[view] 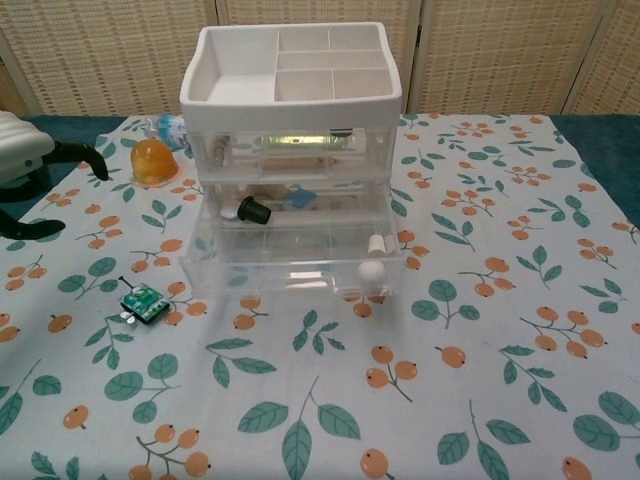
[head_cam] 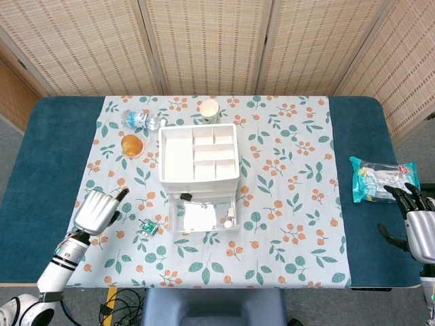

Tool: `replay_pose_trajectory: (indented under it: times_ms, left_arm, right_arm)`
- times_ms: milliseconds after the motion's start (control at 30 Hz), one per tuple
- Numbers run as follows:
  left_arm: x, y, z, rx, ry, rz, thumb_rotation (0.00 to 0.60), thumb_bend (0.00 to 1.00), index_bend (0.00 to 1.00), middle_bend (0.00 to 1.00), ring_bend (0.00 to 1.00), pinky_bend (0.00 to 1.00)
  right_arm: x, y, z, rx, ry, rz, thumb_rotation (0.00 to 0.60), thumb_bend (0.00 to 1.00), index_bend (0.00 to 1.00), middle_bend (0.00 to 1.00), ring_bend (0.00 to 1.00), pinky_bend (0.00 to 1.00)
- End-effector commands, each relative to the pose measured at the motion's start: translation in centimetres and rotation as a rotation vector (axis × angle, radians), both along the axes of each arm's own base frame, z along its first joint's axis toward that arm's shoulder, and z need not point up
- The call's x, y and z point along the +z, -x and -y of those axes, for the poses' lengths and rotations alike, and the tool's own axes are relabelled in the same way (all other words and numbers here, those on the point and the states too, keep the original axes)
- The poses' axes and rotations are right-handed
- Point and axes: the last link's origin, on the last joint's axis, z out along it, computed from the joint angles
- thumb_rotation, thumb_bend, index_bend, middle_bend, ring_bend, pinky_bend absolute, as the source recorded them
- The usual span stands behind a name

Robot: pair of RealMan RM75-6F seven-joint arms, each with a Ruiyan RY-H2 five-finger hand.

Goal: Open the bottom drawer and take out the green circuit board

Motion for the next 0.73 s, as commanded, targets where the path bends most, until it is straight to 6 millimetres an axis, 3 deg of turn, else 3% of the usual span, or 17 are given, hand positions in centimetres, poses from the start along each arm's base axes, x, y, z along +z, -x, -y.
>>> replay_pose_trajectory:
  times_ms: [33,300,733]
  left_arm:
    - [2.7,1.4,0.0,0.123,-0.116,0.061,0.600,0.29,0.27,0.75,0.74,0.95]
    - [6.0,4.4,1.9,0.281,-0.216,0.186,0.600,0.28,0.24,0.56,0.49,0.71]
    - [8.3,6.5,7.6,0.323,-0.298,0.215,0.600,0.28,0.23,0.54,0.47,0.62]
  right_arm:
    - [0.0,0.2,0.0,-0.007,-0.010,0.004,0.600,0.29,0.14,0.23,0.13,0.21]
    - [-0.3,0.4,0.5,-0.017,-0.051,0.017,0.600,0.29,0.14,0.23,0.13,0.21]
    - [-1.7,-0.3,0.5,0.013,-0.093,0.031,0.600,0.29,0.14,0.23,0.13,0.21]
